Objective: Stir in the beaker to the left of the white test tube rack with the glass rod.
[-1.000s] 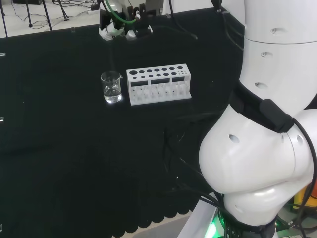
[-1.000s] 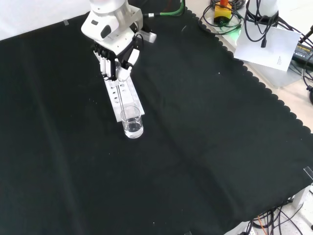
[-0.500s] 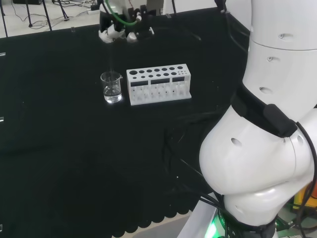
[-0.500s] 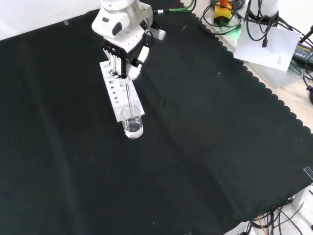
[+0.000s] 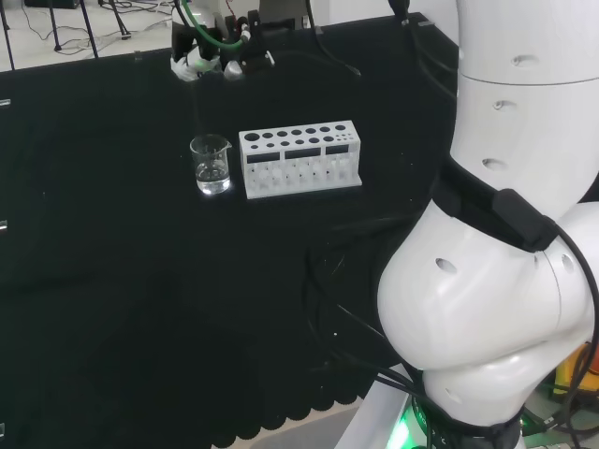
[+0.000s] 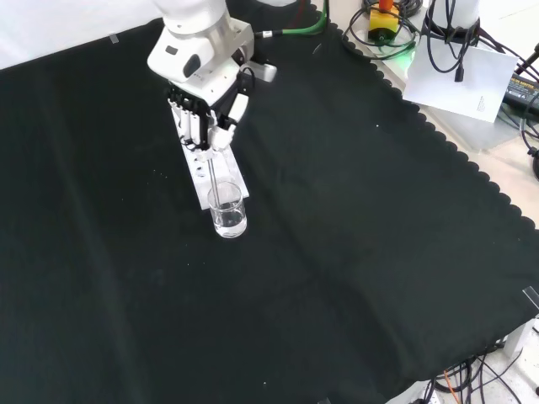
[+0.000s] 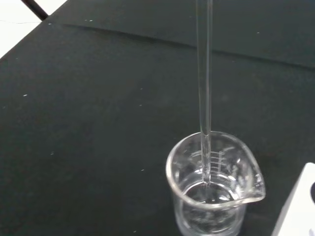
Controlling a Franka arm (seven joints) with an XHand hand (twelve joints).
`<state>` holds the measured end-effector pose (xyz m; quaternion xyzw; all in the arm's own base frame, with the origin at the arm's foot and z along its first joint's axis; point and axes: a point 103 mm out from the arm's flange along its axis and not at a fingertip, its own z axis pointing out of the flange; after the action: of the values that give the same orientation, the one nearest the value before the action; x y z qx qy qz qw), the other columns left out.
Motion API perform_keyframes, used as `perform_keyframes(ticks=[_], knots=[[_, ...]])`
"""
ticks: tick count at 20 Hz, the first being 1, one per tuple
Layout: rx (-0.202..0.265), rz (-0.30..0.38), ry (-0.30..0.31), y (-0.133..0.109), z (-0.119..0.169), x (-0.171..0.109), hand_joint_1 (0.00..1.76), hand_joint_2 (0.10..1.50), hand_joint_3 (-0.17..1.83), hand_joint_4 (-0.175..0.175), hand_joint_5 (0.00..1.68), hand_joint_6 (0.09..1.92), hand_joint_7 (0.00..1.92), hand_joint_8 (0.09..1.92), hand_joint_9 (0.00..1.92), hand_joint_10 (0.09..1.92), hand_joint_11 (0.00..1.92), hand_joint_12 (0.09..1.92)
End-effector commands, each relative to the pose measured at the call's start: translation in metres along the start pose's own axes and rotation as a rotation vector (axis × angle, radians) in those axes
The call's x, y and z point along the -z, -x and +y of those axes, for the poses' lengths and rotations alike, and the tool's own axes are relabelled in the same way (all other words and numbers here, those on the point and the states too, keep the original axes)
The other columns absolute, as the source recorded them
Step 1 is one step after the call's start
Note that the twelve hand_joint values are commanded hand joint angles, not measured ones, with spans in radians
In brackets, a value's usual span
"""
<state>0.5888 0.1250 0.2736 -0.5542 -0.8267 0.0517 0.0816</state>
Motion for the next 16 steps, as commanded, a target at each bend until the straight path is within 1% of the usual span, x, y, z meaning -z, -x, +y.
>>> perform_keyframes(ticks=[1, 3, 5, 6, 9, 12, 16], knots=[[-0.049, -0.011, -0.013, 0.030, -0.013, -0.004, 1.31, 1.11, -0.17, -0.175, 1.30, 0.16, 1.15, 1.06, 1.53, 0.94, 1.64, 0.48], [-0.055, -0.015, -0.013, 0.032, -0.020, -0.004, 1.31, 1.11, -0.17, -0.175, 1.30, 0.16, 1.15, 1.06, 1.53, 0.94, 1.64, 0.48], [-0.057, -0.018, -0.013, 0.029, -0.027, -0.004, 1.31, 1.11, -0.17, -0.175, 1.30, 0.16, 1.15, 1.06, 1.53, 0.94, 1.64, 0.48], [-0.051, -0.017, -0.008, 0.023, -0.033, -0.003, 1.31, 1.11, -0.17, -0.175, 1.30, 0.16, 1.15, 1.06, 1.53, 0.94, 1.64, 0.48], [-0.034, -0.015, -0.001, 0.010, -0.039, -0.003, 1.31, 1.11, -0.17, -0.175, 1.30, 0.16, 1.15, 1.06, 1.53, 0.94, 1.64, 0.48], [-0.013, -0.014, -0.002, -0.001, -0.038, -0.005, 1.31, 1.11, -0.17, -0.175, 1.30, 0.16, 1.15, 1.06, 1.53, 0.94, 1.64, 0.48], [0.015, -0.005, -0.001, -0.013, -0.028, -0.004, 1.31, 1.11, -0.17, -0.175, 1.30, 0.15, 1.15, 1.06, 1.53, 0.94, 1.64, 0.48]])
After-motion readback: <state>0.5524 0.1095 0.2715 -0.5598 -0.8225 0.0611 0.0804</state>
